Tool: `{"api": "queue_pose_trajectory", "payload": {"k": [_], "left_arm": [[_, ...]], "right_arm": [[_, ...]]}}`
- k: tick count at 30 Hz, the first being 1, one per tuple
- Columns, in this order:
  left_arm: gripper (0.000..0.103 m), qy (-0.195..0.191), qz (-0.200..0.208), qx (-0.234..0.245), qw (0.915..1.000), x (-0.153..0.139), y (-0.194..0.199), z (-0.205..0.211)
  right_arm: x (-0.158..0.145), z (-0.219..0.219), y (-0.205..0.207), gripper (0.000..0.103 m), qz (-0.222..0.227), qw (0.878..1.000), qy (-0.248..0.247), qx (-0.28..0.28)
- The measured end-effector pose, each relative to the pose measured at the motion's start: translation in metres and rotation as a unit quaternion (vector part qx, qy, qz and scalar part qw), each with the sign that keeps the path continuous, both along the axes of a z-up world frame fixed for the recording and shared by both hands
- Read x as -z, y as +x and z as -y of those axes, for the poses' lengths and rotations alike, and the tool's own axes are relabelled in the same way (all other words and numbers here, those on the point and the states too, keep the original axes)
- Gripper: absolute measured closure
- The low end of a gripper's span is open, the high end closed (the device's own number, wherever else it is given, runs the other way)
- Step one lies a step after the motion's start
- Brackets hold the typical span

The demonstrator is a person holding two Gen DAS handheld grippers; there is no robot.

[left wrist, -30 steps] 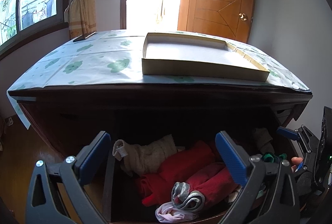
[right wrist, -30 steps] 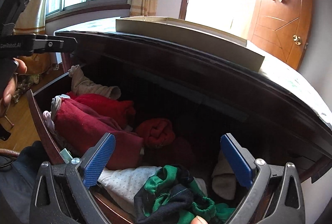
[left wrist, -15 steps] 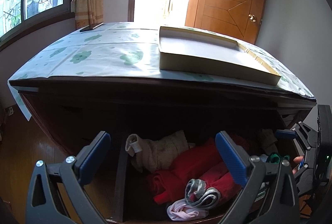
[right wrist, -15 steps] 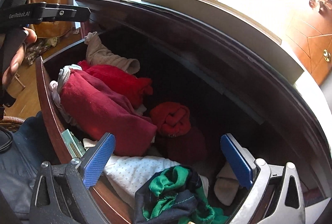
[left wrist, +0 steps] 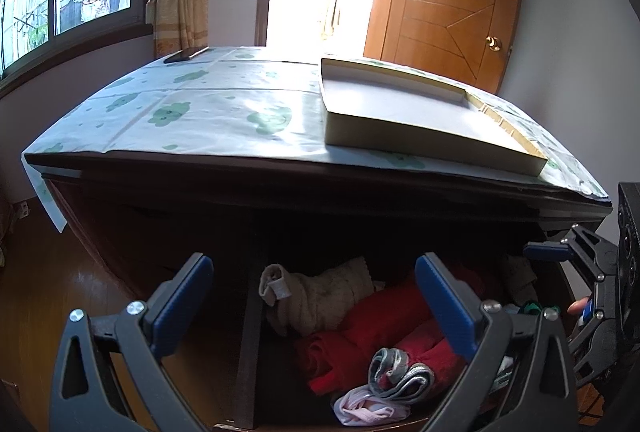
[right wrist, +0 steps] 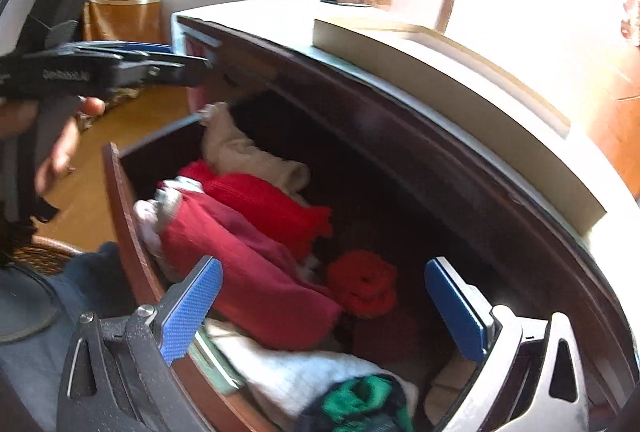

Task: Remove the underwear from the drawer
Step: 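Lower both tools into the open drawer toward the red clothes, then grasp the dark red rolled garment with the right tool while the left grasps the bright red one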

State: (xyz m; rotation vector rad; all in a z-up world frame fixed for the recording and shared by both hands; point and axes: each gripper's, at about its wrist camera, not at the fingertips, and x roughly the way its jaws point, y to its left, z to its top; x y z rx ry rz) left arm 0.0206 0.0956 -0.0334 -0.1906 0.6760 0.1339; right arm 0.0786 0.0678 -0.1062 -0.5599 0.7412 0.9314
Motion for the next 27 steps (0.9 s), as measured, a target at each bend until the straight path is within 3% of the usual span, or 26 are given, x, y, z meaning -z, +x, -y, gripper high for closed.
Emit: {"api": "queue_pose_trajectory", "payload": {"k": [8,13,17,20,22,27], "left_arm": [[0.0,-0.008,0.002,-0.009,0.9999,-0.001,-0.001,-0.009],[0.0,-0.01,0.002,-0.009,0.9999,0.0,-0.001,-0.011],[0.0,-0.006,-0.003,-0.004,1.0,0.003,0.002,-0.008],[0.0,-0.004,-0.007,0.0,1.0,0.005,0.003,-0.004],[0.0,-0.003,-0.008,0.004,1.0,0.005,0.003,-0.002],[0.0,-0.001,-0.008,0.021,0.9997,0.006,0.004,0.003]], "right_arm": [[0.007,-0.028,0.0,0.002,-0.071,0.996,-0.018,-0.055],[0.021,-0.042,0.003,0.021,-0.111,0.99,-0.047,-0.075],[0.036,-0.048,0.012,0.022,-0.169,0.98,-0.064,-0.084],[0.043,-0.052,0.015,0.027,-0.187,0.976,-0.071,-0.09],[0.042,-0.052,0.014,0.05,-0.194,0.974,-0.059,-0.099],[0.036,-0.04,0.001,0.068,-0.179,0.978,-0.03,-0.104]]}}
